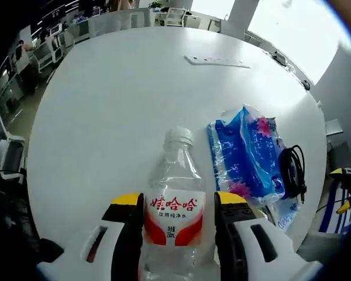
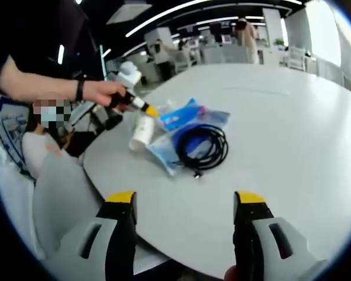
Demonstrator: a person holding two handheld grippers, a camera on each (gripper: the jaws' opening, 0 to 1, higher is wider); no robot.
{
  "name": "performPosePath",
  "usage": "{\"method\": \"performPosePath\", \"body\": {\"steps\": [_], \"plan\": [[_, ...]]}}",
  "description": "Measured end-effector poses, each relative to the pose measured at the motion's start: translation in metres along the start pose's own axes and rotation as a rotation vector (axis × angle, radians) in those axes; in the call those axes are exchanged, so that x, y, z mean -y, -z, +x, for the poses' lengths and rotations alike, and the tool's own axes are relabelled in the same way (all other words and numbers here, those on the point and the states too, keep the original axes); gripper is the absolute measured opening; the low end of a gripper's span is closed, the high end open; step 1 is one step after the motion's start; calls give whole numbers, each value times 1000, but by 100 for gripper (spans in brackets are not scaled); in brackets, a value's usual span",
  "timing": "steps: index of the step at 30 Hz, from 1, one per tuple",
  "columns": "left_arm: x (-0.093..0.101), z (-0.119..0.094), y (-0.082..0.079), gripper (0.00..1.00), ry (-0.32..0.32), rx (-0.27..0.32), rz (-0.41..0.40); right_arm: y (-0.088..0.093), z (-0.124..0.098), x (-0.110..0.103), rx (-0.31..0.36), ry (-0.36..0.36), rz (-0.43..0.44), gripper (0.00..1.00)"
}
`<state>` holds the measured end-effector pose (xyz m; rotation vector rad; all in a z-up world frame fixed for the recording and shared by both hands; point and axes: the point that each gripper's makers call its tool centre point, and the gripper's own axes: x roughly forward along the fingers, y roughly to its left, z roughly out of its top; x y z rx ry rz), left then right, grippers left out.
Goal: Arrange the tabletop items into an orderly group along one side of the table until the central work area is clear of visible clutter.
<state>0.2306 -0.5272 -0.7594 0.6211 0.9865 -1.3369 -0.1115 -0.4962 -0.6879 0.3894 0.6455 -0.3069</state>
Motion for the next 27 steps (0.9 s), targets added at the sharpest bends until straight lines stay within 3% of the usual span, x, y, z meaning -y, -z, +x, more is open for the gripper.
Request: {"method": "performPosePath", "body": {"steps": [4, 11, 22, 27], "plan": [[-4, 4, 2, 43, -9, -16, 11, -2, 3, -1, -1, -5, -2, 65], [-3, -2, 1, 41, -3, 8, -6, -4, 7, -1, 1, -12, 0, 65], [-3, -17, -17, 40, -23, 104, -34, -5, 10, 2, 5, -20, 5, 65], [-4, -27, -18, 40, -38, 132, -40, -5, 10, 3, 7, -22, 2, 65]]}}
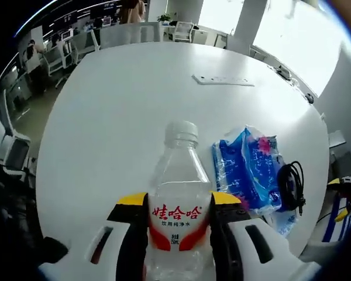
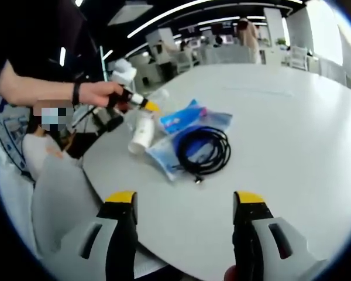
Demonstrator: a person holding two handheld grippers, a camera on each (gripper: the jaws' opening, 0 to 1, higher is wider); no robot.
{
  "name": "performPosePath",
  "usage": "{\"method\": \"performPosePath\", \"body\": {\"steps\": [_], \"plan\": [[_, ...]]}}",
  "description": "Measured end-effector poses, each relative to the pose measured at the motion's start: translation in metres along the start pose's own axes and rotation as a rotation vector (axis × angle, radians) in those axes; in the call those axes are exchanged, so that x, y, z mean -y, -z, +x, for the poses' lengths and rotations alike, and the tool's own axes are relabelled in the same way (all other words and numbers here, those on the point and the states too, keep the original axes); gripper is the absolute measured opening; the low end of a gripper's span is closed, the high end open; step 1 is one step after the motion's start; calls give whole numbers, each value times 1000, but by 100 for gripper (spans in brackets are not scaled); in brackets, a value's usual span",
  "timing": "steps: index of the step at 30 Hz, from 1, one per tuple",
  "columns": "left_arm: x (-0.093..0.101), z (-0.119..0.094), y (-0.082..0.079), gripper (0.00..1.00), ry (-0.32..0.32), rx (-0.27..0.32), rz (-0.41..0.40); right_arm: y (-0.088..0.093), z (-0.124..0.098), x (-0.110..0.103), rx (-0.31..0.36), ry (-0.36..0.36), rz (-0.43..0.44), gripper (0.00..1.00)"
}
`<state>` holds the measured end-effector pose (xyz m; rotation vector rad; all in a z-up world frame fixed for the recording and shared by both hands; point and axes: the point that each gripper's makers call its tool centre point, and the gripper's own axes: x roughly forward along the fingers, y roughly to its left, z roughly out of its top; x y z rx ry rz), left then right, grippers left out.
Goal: Arrange the tabletop items into an orderly group along one side of the table until the central work area is clear of visible clutter.
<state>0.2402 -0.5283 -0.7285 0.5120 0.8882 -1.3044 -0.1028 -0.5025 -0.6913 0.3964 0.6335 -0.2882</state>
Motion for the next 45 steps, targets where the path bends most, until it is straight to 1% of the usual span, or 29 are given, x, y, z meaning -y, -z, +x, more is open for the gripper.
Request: {"method": "performPosePath", "body": {"steps": [5, 8, 17, 22, 29, 36, 41, 45], "plan": [[-2, -10, -1, 39, -16, 32, -1, -2, 0, 1, 8, -3, -3, 65], [-5, -12, -2, 39, -28, 54, -10, -3, 0, 1, 11, -5, -6, 65], [-2, -31, 4, 39, -55, 87, -5, 0, 1, -3, 12, -18, -13, 65], [-3, -47, 10, 39, -77, 132, -31, 1, -2, -4, 19, -18, -8, 64], [-4, -59, 16, 39, -89, 153, -38, 6, -5, -2, 16, -16, -8, 64], [-3, -66, 21, 39, -100, 163, -31, 8, -7, 0, 18, -15, -7, 64], [-1, -75, 29, 39, -115, 186, -40, 7, -8, 1, 23, -12, -3, 64], [3, -81, 35, 39, -123, 189, -20, 7, -8, 1, 24, -12, -5, 64]]}}
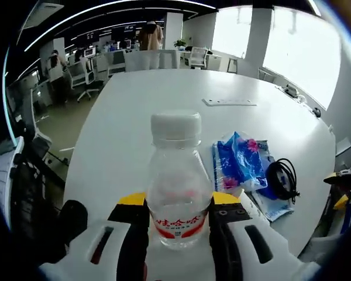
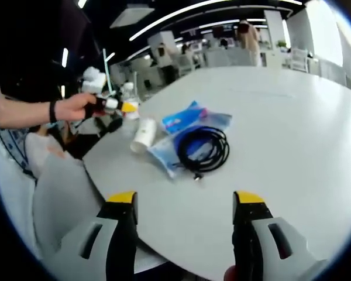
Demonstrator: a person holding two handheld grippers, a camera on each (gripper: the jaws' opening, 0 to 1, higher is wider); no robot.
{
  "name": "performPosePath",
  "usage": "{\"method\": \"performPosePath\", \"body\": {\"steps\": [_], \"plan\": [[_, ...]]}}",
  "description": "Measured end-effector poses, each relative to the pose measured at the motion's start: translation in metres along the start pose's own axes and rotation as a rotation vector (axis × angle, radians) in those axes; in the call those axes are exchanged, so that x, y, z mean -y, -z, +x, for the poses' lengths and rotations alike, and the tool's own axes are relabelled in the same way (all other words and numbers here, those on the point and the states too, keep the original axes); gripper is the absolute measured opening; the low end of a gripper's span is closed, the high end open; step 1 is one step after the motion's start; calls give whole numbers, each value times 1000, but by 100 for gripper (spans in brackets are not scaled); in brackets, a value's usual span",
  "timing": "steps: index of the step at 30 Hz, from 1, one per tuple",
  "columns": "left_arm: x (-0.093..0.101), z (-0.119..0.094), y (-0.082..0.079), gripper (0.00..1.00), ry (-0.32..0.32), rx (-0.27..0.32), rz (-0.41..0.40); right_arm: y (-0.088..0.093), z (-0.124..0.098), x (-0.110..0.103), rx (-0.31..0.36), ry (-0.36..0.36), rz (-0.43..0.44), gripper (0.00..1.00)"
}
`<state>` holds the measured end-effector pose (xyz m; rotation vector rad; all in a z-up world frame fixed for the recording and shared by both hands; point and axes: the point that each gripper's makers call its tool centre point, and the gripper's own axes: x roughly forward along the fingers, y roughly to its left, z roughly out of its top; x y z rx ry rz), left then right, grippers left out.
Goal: Arrange the tabletop items into an orderly group along one side of the table until the central work area is clear of visible clutter.
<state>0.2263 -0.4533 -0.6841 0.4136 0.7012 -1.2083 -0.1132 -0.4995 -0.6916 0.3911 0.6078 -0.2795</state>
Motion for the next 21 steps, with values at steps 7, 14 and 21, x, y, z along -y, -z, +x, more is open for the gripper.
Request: {"method": "performPosePath", "body": {"steps": [7, 14, 21], "plan": [[1, -10, 9, 38, -14, 6, 17, -1, 1, -2, 1, -8, -8, 64], [6, -15, 15, 38, -27, 6, 65, 0, 3, -8, -6, -22, -17, 64], [7, -19, 20, 39, -60, 14, 35, -1, 4, -8, 0, -25, -17, 64]]}}
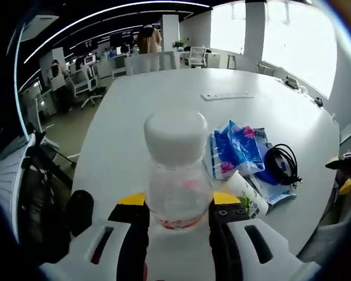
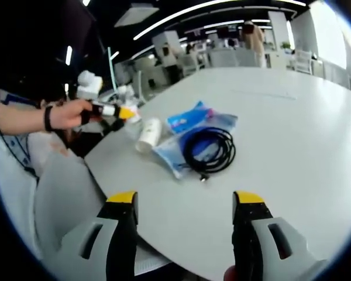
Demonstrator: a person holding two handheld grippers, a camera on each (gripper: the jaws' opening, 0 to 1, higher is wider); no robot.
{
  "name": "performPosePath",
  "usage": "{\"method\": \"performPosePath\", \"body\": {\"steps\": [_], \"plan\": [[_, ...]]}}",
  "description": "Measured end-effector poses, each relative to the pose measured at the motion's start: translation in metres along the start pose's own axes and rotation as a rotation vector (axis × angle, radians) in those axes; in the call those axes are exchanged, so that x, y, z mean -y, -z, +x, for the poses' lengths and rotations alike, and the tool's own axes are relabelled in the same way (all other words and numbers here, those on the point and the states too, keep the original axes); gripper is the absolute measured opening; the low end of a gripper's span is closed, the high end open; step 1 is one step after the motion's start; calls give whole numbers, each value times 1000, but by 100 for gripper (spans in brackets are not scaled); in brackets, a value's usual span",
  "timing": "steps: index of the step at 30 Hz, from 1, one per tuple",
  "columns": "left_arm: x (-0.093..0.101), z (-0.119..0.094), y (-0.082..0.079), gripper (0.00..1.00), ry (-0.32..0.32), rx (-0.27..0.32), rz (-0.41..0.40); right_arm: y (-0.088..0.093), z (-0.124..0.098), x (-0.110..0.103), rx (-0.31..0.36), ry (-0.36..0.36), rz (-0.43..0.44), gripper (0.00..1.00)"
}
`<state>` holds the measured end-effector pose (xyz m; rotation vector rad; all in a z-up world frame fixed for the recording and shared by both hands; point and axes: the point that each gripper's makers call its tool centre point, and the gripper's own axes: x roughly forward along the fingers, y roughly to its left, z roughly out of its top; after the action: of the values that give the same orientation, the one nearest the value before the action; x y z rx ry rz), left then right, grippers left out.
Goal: Arrange the tabletop items into an orderly group along one side of the table until the central work area is clear of visible clutter.
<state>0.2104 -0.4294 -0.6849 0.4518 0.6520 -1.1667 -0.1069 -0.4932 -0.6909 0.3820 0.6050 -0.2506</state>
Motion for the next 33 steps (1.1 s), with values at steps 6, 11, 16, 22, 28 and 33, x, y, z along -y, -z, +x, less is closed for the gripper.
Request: {"method": "performPosePath", "body": {"steps": [6, 11, 16, 22, 28, 33], "plan": [[4, -3, 5, 39, -18, 11, -3, -1, 0, 0, 2, -4, -3, 64], [2, -3, 5, 39, -32, 18, -10, -1, -1, 2, 2, -6, -6, 64], [2, -3, 5, 39, -40, 25, -10, 0, -3, 4, 1, -5, -6, 64], [2, -2, 5, 38, -42, 34, -40, 1, -3, 6, 0, -3, -2, 64], [0, 3, 2, 38, -53, 42, -90, -3, -1, 6, 0, -4, -3, 64], [-3, 12, -6, 38, -73, 49, -123, -4, 0, 5, -4, -8, -10, 63]]}}
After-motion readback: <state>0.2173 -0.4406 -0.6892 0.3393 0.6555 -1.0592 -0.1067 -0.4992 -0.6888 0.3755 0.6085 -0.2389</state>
